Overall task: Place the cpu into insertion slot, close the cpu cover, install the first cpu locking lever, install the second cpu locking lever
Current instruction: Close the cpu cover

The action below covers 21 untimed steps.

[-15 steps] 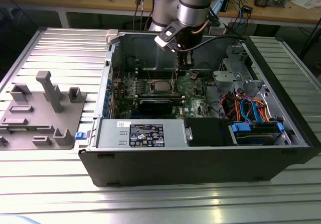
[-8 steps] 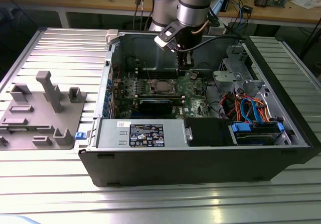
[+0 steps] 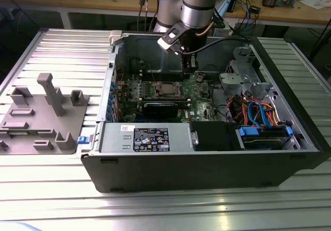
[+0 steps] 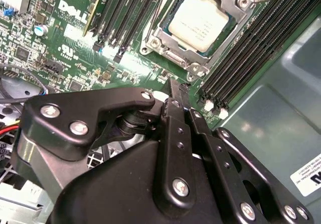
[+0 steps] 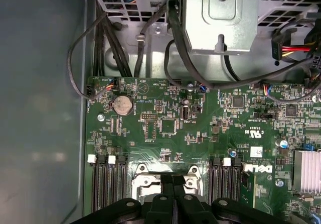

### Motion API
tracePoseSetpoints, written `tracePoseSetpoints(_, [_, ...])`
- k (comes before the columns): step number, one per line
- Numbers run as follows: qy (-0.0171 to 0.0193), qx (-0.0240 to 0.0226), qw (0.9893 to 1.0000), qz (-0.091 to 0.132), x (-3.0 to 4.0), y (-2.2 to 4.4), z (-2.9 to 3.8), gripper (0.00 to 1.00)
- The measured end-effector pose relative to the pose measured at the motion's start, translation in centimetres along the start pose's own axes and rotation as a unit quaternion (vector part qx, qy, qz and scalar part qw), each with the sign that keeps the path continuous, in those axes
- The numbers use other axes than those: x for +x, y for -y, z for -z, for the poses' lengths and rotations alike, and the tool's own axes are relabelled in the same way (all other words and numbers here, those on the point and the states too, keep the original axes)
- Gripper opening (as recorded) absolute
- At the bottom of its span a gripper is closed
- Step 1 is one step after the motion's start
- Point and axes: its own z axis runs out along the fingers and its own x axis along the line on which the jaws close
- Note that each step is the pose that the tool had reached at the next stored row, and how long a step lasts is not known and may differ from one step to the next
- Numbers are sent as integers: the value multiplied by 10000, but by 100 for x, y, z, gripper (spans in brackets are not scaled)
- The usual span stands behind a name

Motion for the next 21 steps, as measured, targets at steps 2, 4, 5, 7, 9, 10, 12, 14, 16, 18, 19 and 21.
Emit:
tracePoseSetpoints(2, [1,3,10000,0,0,21,-8,11])
tracePoseSetpoints(4, [1,4,10000,1,0,22,-8,11])
tracePoseSetpoints(5, [0,4,10000,1,0,22,-8,11])
tracePoseSetpoints(7, [0,4,10000,0,1,23,-8,11])
tracePoseSetpoints(9, [0,4,10000,0,1,24,-8,11])
tracePoseSetpoints(10, [0,4,10000,0,1,24,-8,11])
tracePoseSetpoints(12, [0,4,10000,0,1,24,-8,11])
tracePoseSetpoints(14, [0,4,10000,0,1,24,-8,11])
tracePoseSetpoints(16, [0,3,10000,0,1,25,-8,11])
tracePoseSetpoints(18, [0,9,10000,0,1,26,-8,11])
tracePoseSetpoints(19, [1,15,10000,-1,1,26,-8,11])
tracePoseSetpoints(21, [-4,80,10000,1,1,25,-9,11])
